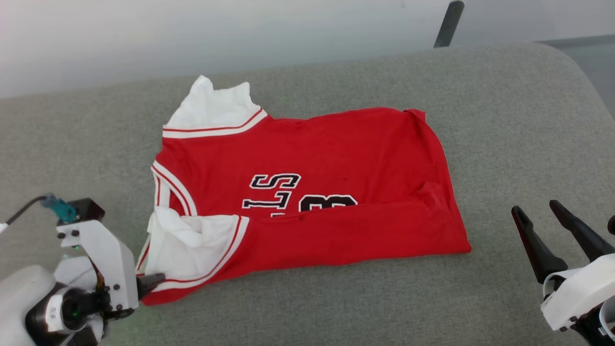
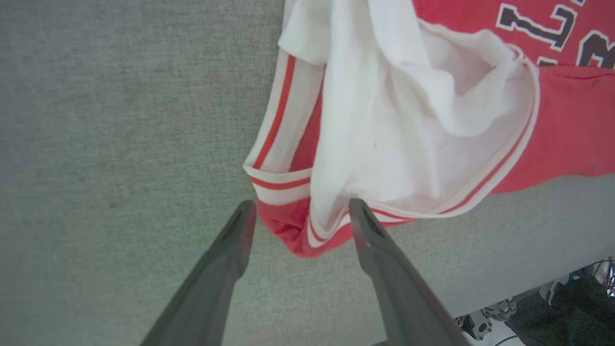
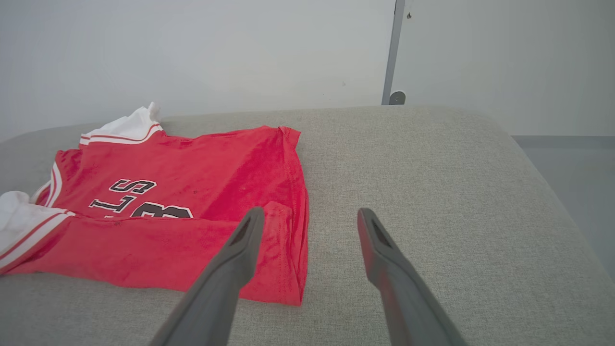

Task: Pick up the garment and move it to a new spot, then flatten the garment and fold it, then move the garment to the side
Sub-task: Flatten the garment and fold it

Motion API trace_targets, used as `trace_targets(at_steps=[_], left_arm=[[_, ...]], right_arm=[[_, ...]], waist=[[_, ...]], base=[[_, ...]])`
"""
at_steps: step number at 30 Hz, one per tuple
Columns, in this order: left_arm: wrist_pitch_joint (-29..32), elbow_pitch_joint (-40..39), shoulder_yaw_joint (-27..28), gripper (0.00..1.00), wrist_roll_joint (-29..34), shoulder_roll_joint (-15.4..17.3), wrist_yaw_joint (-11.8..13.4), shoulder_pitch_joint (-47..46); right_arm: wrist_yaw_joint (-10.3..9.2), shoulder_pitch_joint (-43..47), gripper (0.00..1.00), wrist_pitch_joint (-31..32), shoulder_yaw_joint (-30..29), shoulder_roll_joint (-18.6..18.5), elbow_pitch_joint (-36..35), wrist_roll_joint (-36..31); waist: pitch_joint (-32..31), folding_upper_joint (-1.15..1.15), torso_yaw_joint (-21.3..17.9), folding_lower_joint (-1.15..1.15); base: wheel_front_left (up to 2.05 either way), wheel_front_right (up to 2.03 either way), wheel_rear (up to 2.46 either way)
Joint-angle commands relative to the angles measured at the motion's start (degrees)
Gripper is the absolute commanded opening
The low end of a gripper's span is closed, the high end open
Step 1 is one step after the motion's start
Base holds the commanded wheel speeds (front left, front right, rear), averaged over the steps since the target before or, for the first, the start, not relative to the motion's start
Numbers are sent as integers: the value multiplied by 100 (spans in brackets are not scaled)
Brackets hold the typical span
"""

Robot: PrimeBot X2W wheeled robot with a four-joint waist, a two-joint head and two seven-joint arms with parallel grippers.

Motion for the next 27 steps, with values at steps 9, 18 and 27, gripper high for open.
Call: trace_targets(at_steps=[9,18,27], left_arm=[[288,570,-188,100,68,-315,-137,-176],[561,1116,-288,0,-26,-666,-321,-259],[548,1214,-291,0,127,-817,-417,-473]], right_arm=[[-5,5,100,46,-73,128,-78,-9],[-5,-23,100,583,-81,168,21,90],[-5,-152,100,1551,-69,189,241,197]], waist=[[251,0,-43,0],[405,0,4,0],[617,0,150,0]], base=[[0,0,0],[0,0,0],[0,0,0]])
